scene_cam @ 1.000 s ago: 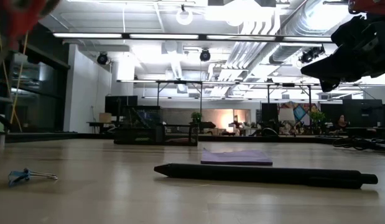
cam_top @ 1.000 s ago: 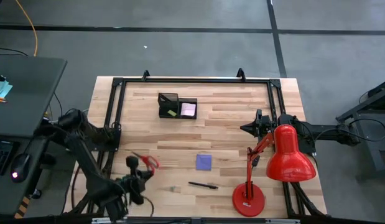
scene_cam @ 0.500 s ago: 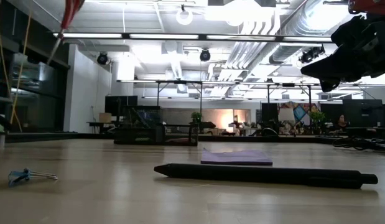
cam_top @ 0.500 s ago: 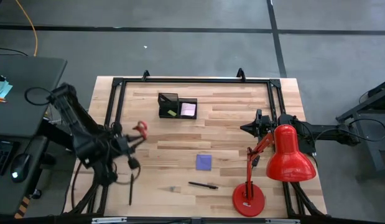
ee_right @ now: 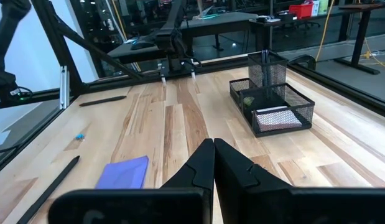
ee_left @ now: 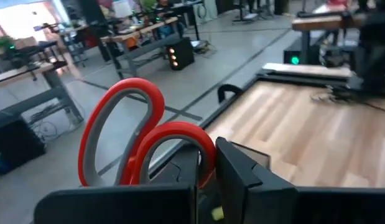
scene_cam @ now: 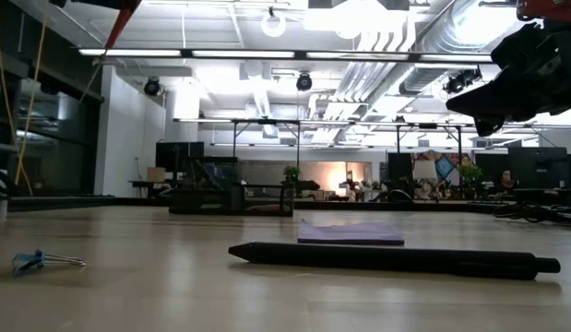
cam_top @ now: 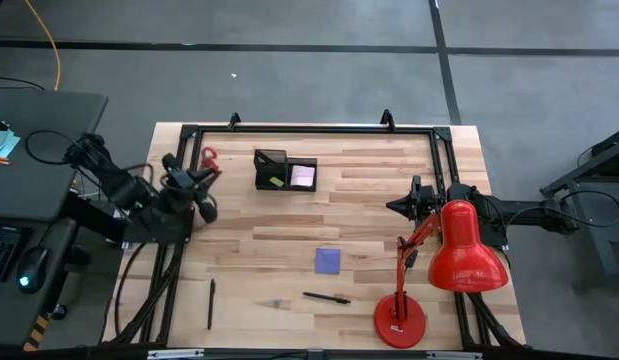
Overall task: Pick and place office supplies into organizer
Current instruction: Put the red scissors into the black desk organizer
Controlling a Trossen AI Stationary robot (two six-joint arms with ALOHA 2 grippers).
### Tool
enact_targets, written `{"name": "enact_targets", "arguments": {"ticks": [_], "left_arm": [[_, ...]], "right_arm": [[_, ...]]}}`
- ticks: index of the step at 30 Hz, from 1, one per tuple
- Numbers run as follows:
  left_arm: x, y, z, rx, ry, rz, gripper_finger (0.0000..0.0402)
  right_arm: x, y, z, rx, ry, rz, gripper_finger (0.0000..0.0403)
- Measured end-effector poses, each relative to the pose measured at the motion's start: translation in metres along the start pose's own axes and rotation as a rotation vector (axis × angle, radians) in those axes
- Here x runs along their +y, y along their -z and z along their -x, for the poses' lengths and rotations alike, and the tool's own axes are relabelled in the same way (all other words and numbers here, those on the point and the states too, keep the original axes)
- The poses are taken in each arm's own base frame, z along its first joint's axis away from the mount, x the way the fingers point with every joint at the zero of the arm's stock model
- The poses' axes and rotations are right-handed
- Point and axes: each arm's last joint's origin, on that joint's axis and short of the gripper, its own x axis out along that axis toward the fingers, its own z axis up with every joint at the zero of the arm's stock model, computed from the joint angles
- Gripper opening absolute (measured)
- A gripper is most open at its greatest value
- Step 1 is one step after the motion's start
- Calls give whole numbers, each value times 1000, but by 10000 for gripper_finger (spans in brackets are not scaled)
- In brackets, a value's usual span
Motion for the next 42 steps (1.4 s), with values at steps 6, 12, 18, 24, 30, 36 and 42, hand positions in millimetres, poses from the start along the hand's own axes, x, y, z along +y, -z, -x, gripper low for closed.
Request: {"name": "enact_targets", "arguments": {"ticks": [6, 12, 18, 24, 30, 36, 42], "left_arm": [[12, -15, 4, -1, 122, 56, 11], [22, -27, 8, -45, 201, 102, 4], [21, -5, 5, -63, 250, 135, 9], [20, 11, -3, -184, 307, 152, 7], [34, 20, -12, -310, 380, 216, 7], [31, 31, -33, -300, 374, 232, 8], [30, 34, -60, -306, 401, 268, 9]], "right_arm": [[0, 0, 0, 0, 0, 0, 2], [0, 0, 0, 0, 0, 0, 2], [0, 0, 0, 0, 0, 0, 2], [0, 0, 0, 0, 0, 0, 2], [0, 0, 0, 0, 0, 0, 2], [0, 0, 0, 0, 0, 0, 3], [0, 0, 0, 0, 1, 0, 3]]}}
